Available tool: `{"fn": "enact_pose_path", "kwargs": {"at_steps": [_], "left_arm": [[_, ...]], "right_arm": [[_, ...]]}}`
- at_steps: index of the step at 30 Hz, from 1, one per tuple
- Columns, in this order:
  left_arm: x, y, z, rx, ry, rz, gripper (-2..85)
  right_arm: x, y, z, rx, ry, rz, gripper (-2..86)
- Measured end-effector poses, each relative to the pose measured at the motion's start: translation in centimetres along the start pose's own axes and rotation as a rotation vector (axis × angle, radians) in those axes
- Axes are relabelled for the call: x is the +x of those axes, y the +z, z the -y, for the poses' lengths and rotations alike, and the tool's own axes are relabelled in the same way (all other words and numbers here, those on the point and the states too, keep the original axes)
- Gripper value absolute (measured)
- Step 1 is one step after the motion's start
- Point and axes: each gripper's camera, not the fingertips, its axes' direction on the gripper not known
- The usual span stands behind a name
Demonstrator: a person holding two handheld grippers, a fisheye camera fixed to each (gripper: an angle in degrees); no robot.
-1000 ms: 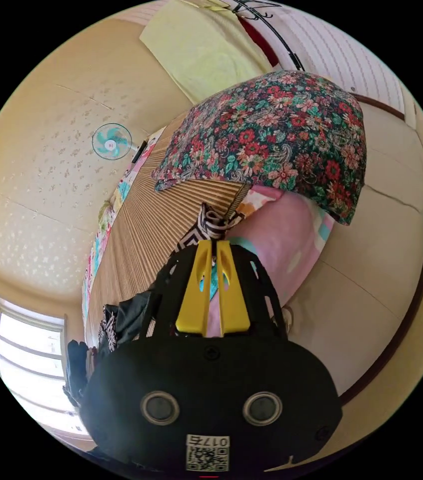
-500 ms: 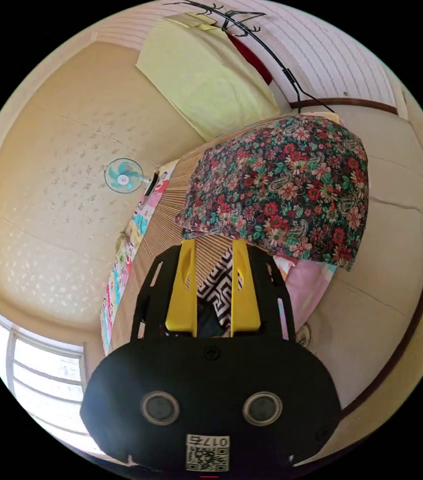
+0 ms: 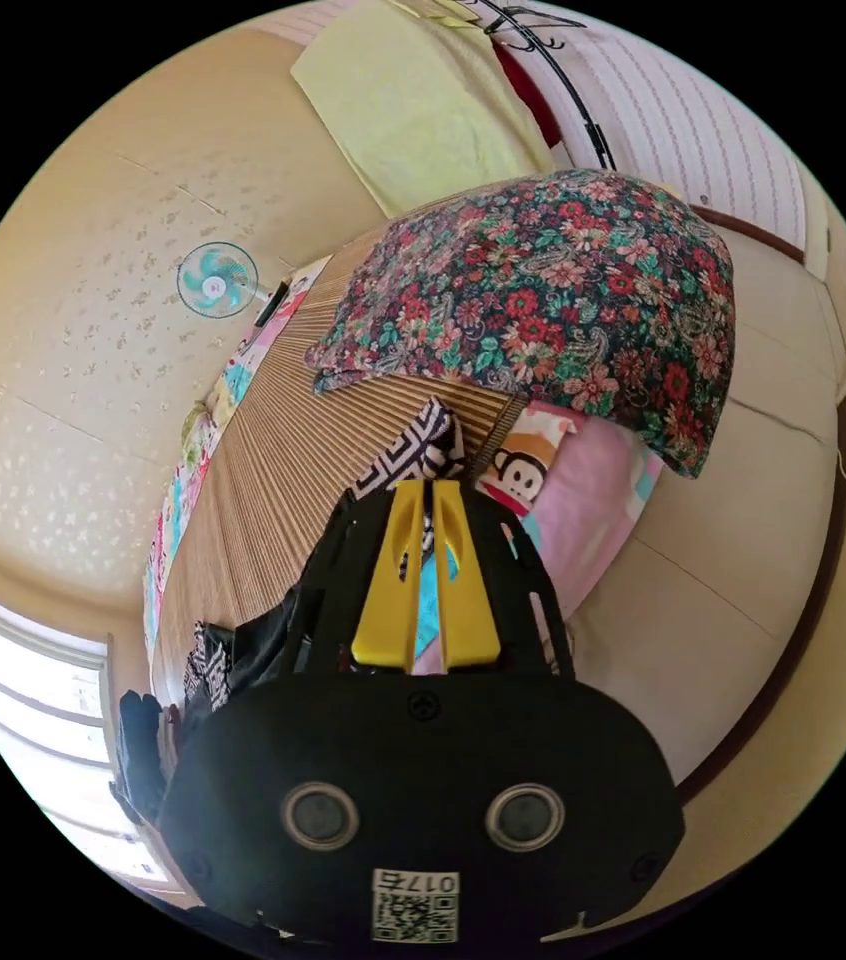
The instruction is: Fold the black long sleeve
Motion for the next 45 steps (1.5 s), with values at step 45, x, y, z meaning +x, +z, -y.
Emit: {"fn": "enact_pose_path", "kwargs": {"at_steps": [45], "left_arm": [[14.1,14.7,-6.5,-0.170,0.170,0.778,0.0]], "right_arm": [[-24.7,19.6,-45.8,-0.411,-0.874,-0.060,7.3]]}}
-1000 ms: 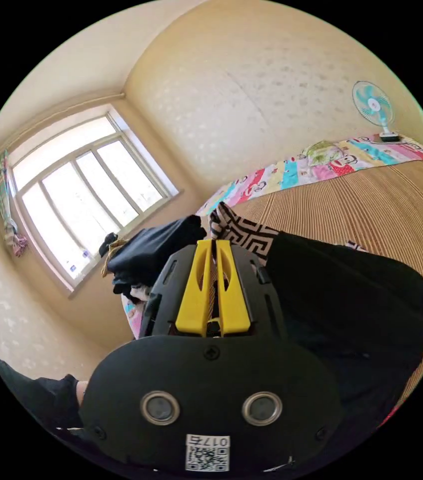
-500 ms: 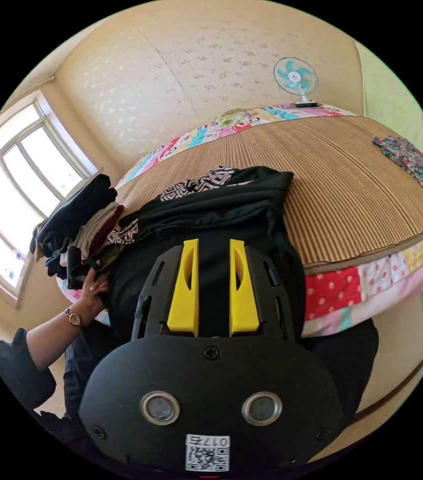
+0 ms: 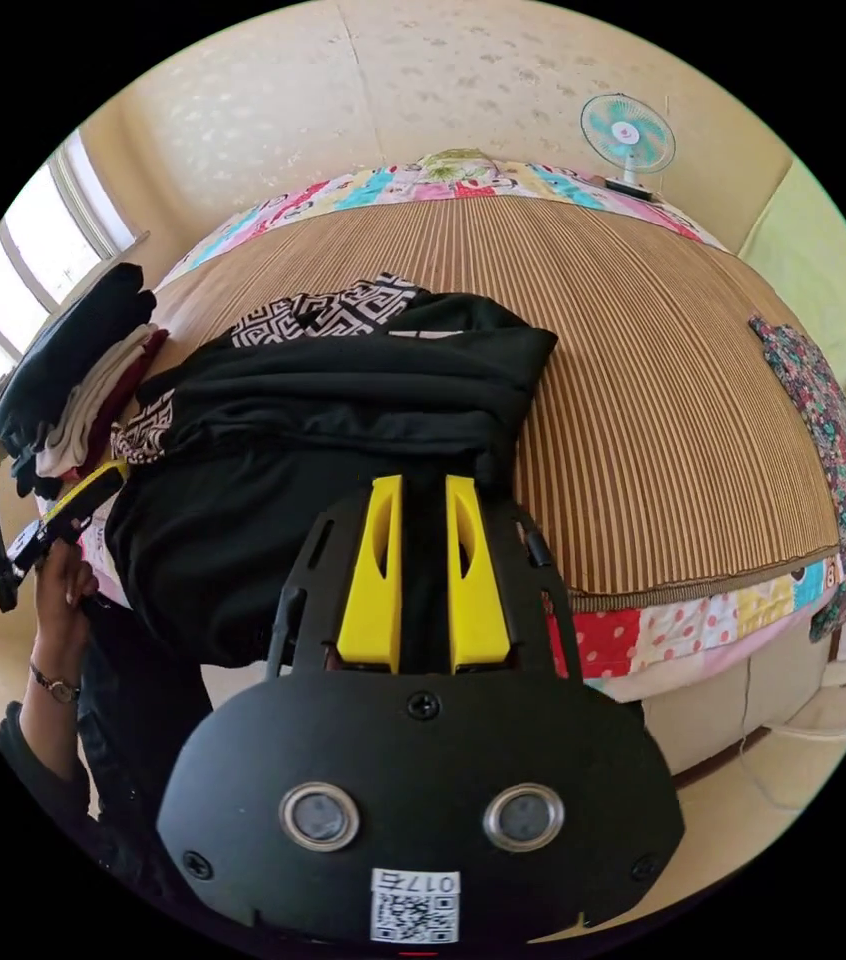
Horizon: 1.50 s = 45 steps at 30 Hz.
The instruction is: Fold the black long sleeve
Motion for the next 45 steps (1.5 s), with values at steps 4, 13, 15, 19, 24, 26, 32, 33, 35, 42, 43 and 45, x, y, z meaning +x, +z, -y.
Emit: {"fn": "enact_pose_path", "kwargs": {"at_steps": [4,13,15,19,24,26,32,33,35,42,43,45], "left_arm": [[2.2,4.0,6.7,-0.046,0.054,0.085,-0.9],[3.0,12.1,18.0,0.000,-0.008,0.116,-1.0],[3.6,13.1,19.3,0.006,-0.007,0.157,-1.0],[5.1,14.7,21.0,0.013,0.010,0.241,-1.0],[4.3,14.4,20.9,0.014,-0.021,0.185,-0.8],[3.2,13.6,20.6,0.005,-0.040,0.111,-0.5],[-1.0,6.5,12.7,0.068,0.037,-0.256,8.1],[-1.6,4.4,9.5,0.091,0.053,-0.298,8.7],[-2.5,1.5,4.4,0.111,0.052,-0.330,9.0],[-2.6,-5.0,-9.4,0.148,0.047,-0.350,9.9],[-2.0,-5.2,-9.8,0.148,0.067,-0.355,9.9],[-1.1,-4.7,-9.7,0.126,0.099,-0.321,9.8]], "right_arm": [[0.4,3.2,5.8,-0.106,0.018,-0.004,6.8],[3.4,11.9,19.8,-0.081,-0.041,0.055,3.0],[4.5,13.6,22.1,-0.057,-0.006,0.090,2.7],[4.0,15.0,23.7,-0.037,-0.014,0.041,2.6],[0.9,15.8,23.5,-0.018,-0.101,-0.124,2.7],[0.7,16.0,23.5,-0.017,-0.109,-0.145,2.7],[1.6,16.0,23.8,-0.017,-0.094,-0.112,2.7],[1.9,15.9,24.0,-0.017,-0.089,-0.102,2.7],[2.2,15.8,24.1,-0.016,-0.085,-0.092,2.7],[2.1,15.1,25.0,-0.019,-0.104,-0.137,2.8],[1.9,15.1,25.1,-0.023,-0.110,-0.152,2.8],[0.8,14.5,25.9,-0.053,-0.158,-0.226,2.8]]}}
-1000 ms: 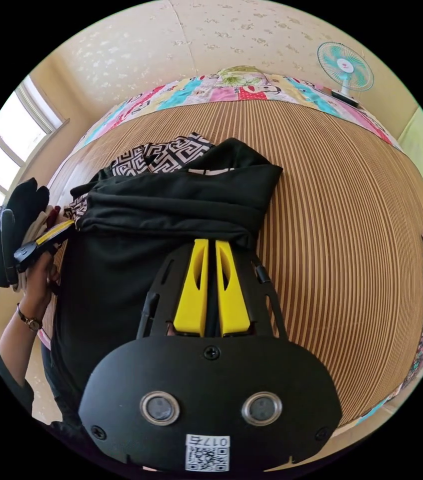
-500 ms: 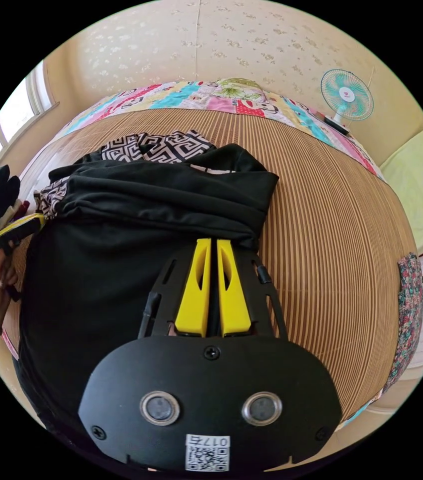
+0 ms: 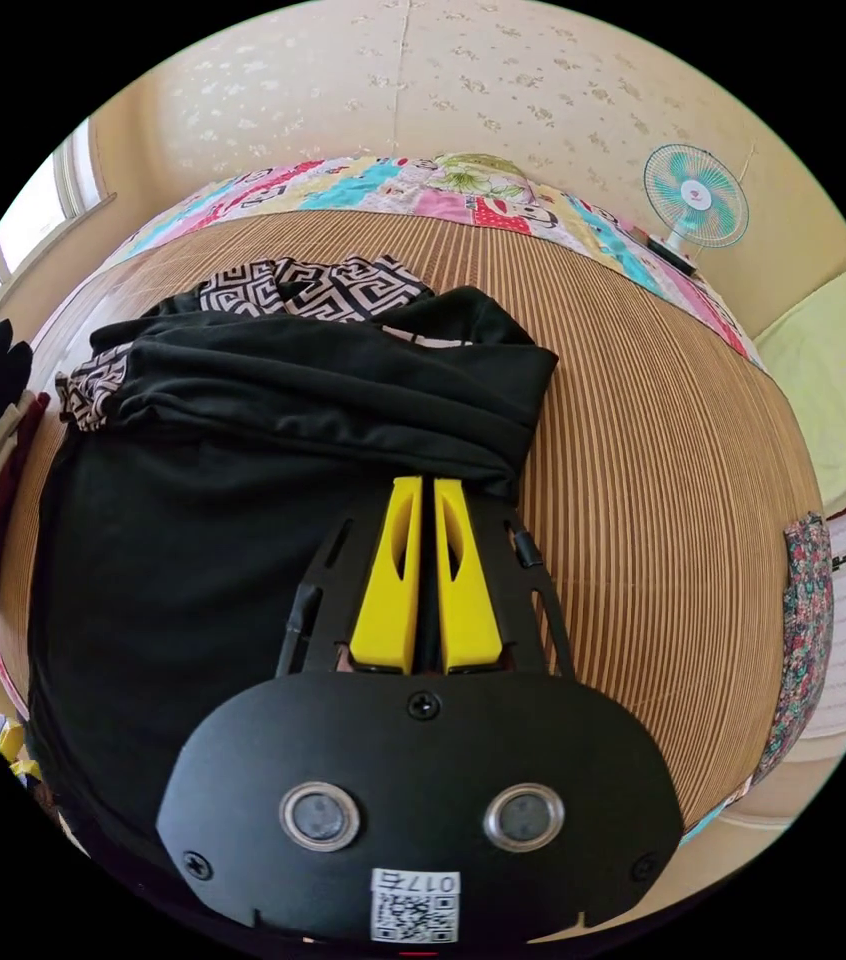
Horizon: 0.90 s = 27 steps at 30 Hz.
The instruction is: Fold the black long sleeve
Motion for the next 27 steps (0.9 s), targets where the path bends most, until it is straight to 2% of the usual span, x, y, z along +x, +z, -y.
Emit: {"fn": "enact_pose_path", "kwargs": {"at_steps": [2,4,6,8,10,13,14,16,19,23,24,27], "left_arm": [[-0.2,1.6,0.2,-0.092,-0.030,0.085,8.6],[-0.9,1.4,-0.1,-0.073,-0.060,0.059,6.2],[-1.8,0.6,-0.4,-0.059,-0.062,0.030,4.4],[-3.0,-0.7,-1.0,-0.023,-0.082,-0.038,2.0],[-5.6,-3.2,-2.1,0.068,-0.176,-0.225,0.3],[-9.1,-6.6,-4.1,0.244,-0.314,-0.435,-0.6],[-9.7,-7.3,-4.5,0.278,-0.340,-0.446,-0.7],[-11.5,-9.0,-5.8,0.322,-0.429,-0.400,-0.7],[-12.0,-9.6,-5.9,0.245,-0.468,-0.254,-0.1],[-9.4,-9.4,-3.5,0.157,-0.307,-0.195,6.2],[-8.4,-9.1,-2.6,0.129,-0.252,-0.172,9.1],[-7.1,-7.2,-1.1,0.044,-0.190,-0.108,9.5]], "right_arm": [[-0.2,-1.7,0.4,-0.029,-0.054,-0.014,2.7],[0.7,-5.6,-0.9,0.072,-0.068,0.064,2.5],[4.1,-12.3,-5.2,0.237,-0.014,0.233,3.0],[7.4,-16.5,-9.4,0.305,-0.002,0.359,4.8],[9.9,-19.5,-14.1,0.355,-0.043,0.434,6.7],[13.1,-20.5,-20.9,0.284,0.037,0.432,7.7],[14.4,-20.1,-23.4,0.239,0.112,0.445,8.1],[16.0,-19.2,-26.6,0.207,0.189,0.511,8.8],[18.1,-17.2,-30.2,0.160,0.329,0.579,9.9],[18.8,-17.0,-31.8,0.188,0.383,0.749,11.1],[18.8,-17.2,-32.0,0.194,0.392,0.751,10.9],[18.7,-16.8,-31.6,0.120,0.411,0.747,8.7]]}}
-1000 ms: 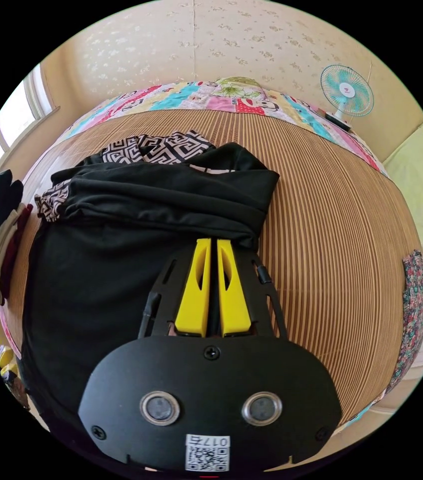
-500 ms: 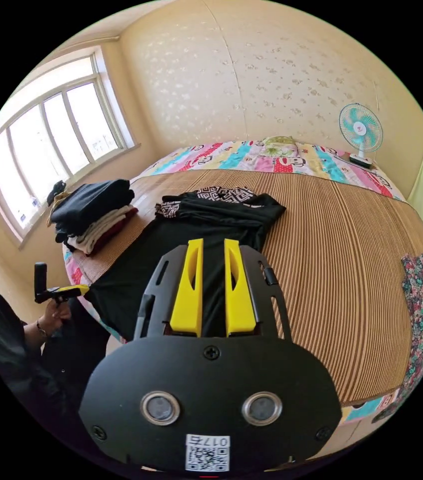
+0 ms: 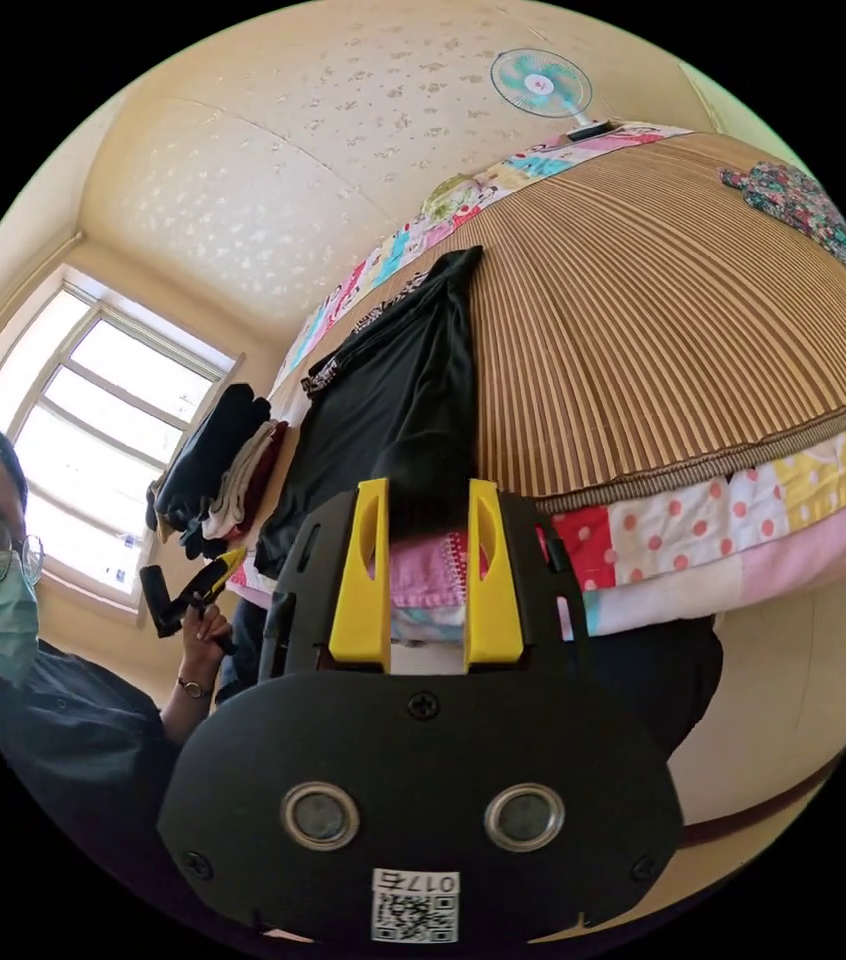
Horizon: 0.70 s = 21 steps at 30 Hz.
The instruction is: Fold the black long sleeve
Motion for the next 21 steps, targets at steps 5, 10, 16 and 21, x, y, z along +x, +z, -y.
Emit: {"fn": "enact_pose_path", "kwargs": {"at_steps": [5,10,16,21], "left_arm": [[-1.2,-0.7,0.6,-0.028,-0.043,-0.116,0.5],[-7.2,-6.5,-1.3,0.183,-0.197,-0.404,-0.7],[-10.8,-5.3,-3.8,0.100,-0.411,-0.376,0.3],[-9.9,-5.8,-2.0,0.108,-0.359,-0.269,10.4]], "right_arm": [[-1.2,-4.4,0.1,0.061,-0.035,0.109,3.2],[-2.8,-11.2,-1.1,0.151,-0.183,0.116,1.7],[0.5,-11.3,-1.0,0.048,0.013,-0.044,3.4],[-0.5,-8.2,0.8,-0.051,0.058,0.004,11.5]]}}
